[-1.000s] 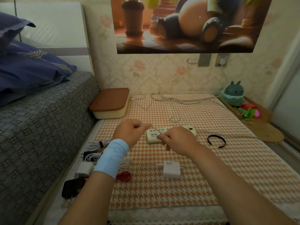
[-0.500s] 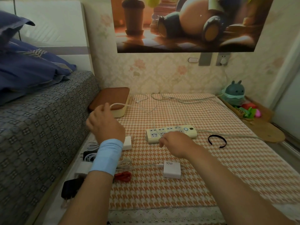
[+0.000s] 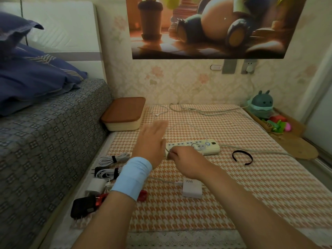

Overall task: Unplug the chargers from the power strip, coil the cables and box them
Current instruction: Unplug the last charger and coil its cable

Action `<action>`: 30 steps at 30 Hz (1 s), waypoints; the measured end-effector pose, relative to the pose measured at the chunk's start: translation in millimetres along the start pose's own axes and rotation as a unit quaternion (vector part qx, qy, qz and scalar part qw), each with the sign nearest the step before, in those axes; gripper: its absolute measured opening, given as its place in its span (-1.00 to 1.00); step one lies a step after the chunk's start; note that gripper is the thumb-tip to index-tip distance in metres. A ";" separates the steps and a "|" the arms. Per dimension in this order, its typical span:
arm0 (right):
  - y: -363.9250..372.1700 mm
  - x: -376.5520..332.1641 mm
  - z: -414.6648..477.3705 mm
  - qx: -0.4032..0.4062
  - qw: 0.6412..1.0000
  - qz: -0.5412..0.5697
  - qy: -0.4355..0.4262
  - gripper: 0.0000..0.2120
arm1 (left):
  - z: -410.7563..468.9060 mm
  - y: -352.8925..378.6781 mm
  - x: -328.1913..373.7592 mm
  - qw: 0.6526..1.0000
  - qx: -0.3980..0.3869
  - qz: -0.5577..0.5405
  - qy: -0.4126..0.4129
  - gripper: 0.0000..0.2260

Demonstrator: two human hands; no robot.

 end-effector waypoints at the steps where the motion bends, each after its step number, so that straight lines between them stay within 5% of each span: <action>1: -3.3 -5.5 -0.9 0.016 1.000 0.018 -0.019 -0.70 | -0.8 3.2 3.9 0.997 -0.022 -0.077 0.018 -0.59; 4: -14.4 -11.4 -3.7 0.052 0.997 0.017 -0.047 -0.72 | -2.0 11.6 4.1 0.979 -0.064 -0.188 -0.046 -0.73; 12: -29.1 20.6 -1.9 0.070 0.991 -0.110 0.023 -0.60 | 8.7 6.4 -14.8 0.990 -0.064 -0.085 -0.090 -0.41; 16: -31.2 42.6 0.4 0.049 0.988 -0.133 0.069 -0.59 | 9.0 -23.4 -34.3 0.985 0.141 -0.013 -0.096 -0.47; 18: -29.0 55.1 0.3 0.014 0.988 -0.108 0.109 -0.47 | 3.1 -47.7 -51.9 0.944 0.302 -0.005 -0.130 -0.52; 20: -26.2 64.9 -0.9 -0.010 0.988 -0.065 0.138 -0.40 | -4.5 -59.5 -74.1 0.911 0.370 0.022 -0.179 -0.56; 26: -18.1 32.8 4.0 0.014 0.996 -0.068 0.049 -0.65 | -15.2 -35.1 -86.2 0.918 0.216 0.112 -0.313 -0.83; 30: -6.7 -1.8 3.6 0.022 0.998 -0.051 -0.023 -0.75 | -0.1 -19.6 -53.3 0.972 0.207 0.026 -0.103 -0.56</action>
Point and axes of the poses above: each hand's wrist, its own z-axis towards the middle knuckle, its own y-axis out of the palm, x = y × z, the point moved 4 cm from there along z, towards the middle knuckle, and after that the axes turned 6 degrees about x, right-handed, at the moved point
